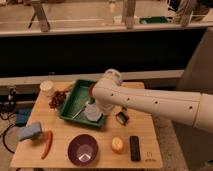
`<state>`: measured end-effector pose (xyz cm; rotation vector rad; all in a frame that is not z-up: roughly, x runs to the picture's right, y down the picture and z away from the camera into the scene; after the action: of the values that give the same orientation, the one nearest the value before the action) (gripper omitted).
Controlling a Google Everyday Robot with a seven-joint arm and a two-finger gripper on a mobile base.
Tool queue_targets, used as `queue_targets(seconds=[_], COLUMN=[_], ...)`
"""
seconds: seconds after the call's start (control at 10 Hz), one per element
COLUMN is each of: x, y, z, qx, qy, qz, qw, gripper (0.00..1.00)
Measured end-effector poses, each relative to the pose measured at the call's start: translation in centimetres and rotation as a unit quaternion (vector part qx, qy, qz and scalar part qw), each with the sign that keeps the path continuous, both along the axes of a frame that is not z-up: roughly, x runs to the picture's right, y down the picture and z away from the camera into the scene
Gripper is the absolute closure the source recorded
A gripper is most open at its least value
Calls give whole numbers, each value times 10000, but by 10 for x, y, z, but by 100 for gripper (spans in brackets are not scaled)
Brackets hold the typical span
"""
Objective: Wipe red bowl with towel
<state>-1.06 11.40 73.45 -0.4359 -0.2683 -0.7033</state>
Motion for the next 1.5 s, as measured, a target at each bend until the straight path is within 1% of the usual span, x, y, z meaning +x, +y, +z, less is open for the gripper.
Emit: queue_targets(seconds=[0.1, 0.2, 0.3, 0.4, 0.5, 0.6, 0.8, 0.9, 1.0, 1.1, 1.2, 1.3, 1.4, 1.5], x=[-7, -11, -12, -13, -14, -17, -26, -30, -31, -31, -31, -31, -30, -35], y=[8, 15, 18, 20, 17, 11, -8, -12, -15, -20, -21, -22, -24, -24], z=[-3, -7, -9, -7, -3, 5, 23, 27, 30, 35, 39, 41, 45, 46], qx=[-24, -47, -93, -185, -256, -380, -609, -682, -729, -782, -822, -807, -770, -722], qy=[-77, -98, -81, -65, -49, -49, -48, -25, 35, 157, 258, 334, 536, 631], qz=[-75, -100, -81, -16, 60, 208, 581, 745, 934, 1336, 1670, 1935, 2296, 2480], qw=[9999, 9999, 9999, 9998, 9996, 9991, 9964, 9949, 9929, 9878, 9822, 9772, 9688, 9640], gripper=[100, 97, 91, 80, 71, 61, 39, 28, 23, 20, 20, 20, 20, 20])
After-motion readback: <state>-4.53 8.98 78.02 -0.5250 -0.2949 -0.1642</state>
